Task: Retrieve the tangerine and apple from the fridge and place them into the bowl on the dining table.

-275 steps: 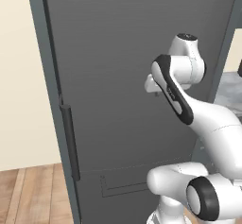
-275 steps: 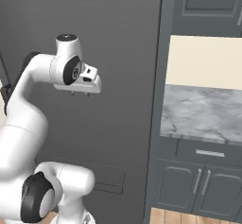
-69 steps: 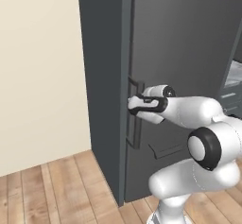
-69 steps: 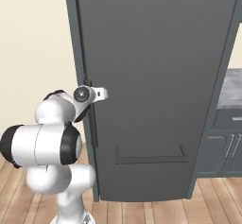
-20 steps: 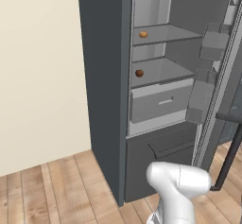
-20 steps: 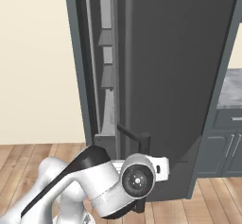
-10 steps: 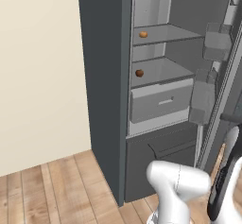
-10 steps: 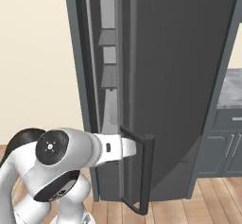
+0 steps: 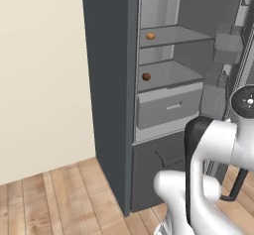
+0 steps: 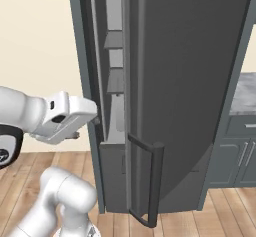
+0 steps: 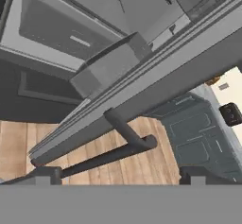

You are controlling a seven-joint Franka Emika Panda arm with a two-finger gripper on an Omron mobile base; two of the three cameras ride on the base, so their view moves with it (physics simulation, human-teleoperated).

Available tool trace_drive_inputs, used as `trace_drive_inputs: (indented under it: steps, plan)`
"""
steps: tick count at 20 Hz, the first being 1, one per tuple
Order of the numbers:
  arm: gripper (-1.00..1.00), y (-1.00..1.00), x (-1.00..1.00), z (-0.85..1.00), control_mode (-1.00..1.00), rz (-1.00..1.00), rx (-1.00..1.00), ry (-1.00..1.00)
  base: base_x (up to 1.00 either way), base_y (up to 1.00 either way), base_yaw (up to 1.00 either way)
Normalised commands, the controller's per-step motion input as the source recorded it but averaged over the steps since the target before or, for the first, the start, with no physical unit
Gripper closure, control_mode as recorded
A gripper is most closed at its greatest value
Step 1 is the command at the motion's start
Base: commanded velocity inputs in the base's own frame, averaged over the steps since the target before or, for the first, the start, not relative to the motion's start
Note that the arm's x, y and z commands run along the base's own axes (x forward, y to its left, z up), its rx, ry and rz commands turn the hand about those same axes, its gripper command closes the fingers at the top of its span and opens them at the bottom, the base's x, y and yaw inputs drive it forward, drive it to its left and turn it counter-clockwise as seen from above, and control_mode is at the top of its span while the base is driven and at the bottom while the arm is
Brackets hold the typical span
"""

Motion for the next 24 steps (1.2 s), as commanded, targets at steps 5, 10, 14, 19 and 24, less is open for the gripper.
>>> trace_drive_inputs:
  steps: [5,10,14,19,24]
  plan:
    - [-1.0,0.23,0.28,-0.09,-1.0,0.0,-0.39,-0.08,0.0,0.0,0.0]
    - [-1.0,0.33,0.51,-0.23,-1.0,0.0,-0.27,0.02,0.0,0.0,0.0]
    - [-1.0,0.21,0.49,-0.41,-1.0,0.0,-0.17,0.08,0.0,0.0,0.0]
    - [-1.0,0.0,0.57,-0.14,-1.0,0.0,-0.05,0.17,0.0,0.0,0.0]
    - [-1.0,-0.07,0.46,-0.12,-1.0,0.0,0.0,0.22,0.0,0.0,0.0]
